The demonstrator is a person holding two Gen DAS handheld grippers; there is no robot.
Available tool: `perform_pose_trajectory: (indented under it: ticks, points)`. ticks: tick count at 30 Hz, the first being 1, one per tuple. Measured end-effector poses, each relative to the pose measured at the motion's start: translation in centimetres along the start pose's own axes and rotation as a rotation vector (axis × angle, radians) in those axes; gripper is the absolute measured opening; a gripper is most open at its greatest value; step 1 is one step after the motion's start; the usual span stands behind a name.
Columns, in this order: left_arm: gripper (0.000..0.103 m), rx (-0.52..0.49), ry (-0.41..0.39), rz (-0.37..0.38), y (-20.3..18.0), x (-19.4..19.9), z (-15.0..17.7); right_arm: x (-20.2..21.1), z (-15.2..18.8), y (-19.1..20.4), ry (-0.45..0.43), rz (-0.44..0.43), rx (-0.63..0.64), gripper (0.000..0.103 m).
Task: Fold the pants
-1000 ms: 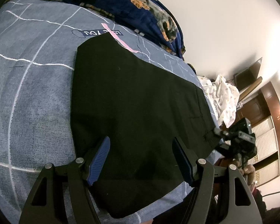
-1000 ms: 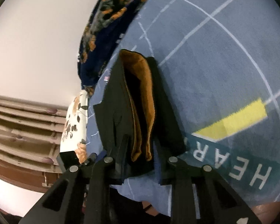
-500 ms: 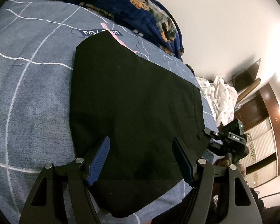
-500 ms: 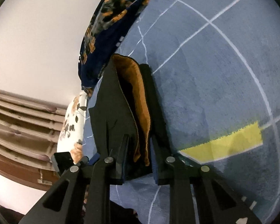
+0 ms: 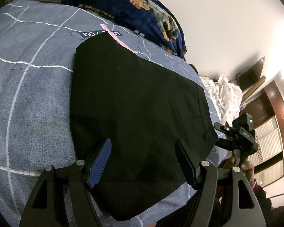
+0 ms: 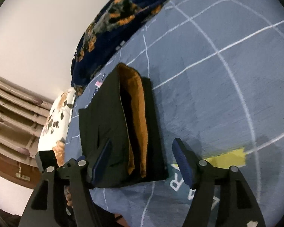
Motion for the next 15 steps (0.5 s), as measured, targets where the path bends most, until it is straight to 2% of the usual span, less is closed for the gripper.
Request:
perform_pose_trajectory:
  ticks: [5, 13, 14, 15]
  points:
    - [0.07, 0.026, 0.003, 0.011, 0.3, 0.1, -0.1, -1.2, -0.1, 0.0, 0.042, -0.025, -0.009, 0.064]
    - [0.07, 0.001, 0.003, 0.003, 0.0, 0.2, 0.1, -3.6, -0.2, 1.6, 0.161, -0.17, 0.045, 0.063]
    - [0.071, 0.0, 0.003, 0.003, 0.0, 0.1, 0.1, -3.8, -0.3, 1.4, 0.17, -0.164, 0.059, 0.06]
    - [0.071, 0.001, 0.003, 0.004, 0.0, 0.1, 0.1, -4.1, -0.6, 0.9, 0.18, -0.134, 0.082, 0.048]
Point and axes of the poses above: each gripper's, at about its wrist camera, not at the fingertips, and x roughly against the way its jaws point, y to its left, z to its underside, the point moved 3 cm from there along -x, roughly the way its jaws point, and after that the axes turned 13 degrees about -y, right-handed, at the moved point
